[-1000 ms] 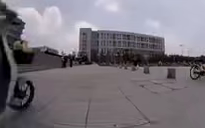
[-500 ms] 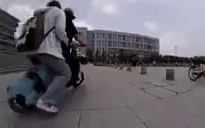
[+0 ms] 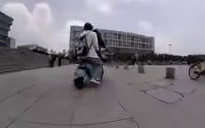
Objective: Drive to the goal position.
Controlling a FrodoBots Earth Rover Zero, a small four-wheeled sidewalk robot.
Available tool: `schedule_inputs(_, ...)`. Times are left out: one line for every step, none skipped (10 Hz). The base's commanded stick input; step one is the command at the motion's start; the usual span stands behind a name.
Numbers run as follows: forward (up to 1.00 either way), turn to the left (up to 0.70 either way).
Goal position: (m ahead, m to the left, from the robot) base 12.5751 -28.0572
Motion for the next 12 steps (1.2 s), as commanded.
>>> schedule_inputs(0.7, 0.0)
schedule_inputs(0.7, -0.07)
schedule_inputs(0.7, -0.14)
schedule_inputs(0.7, -0.14)
schedule_inputs(0.7, -0.14)
schedule_inputs(0.7, -0.14)
schedule_inputs(0.7, -0.14)
schedule_inputs(0.7, -0.14)
schedule_inputs(0.7, -0.14)
schedule_inputs(0.7, -0.14)
schedule_inputs(0.7, -0.14)
schedule_inputs(0.7, -0.14)
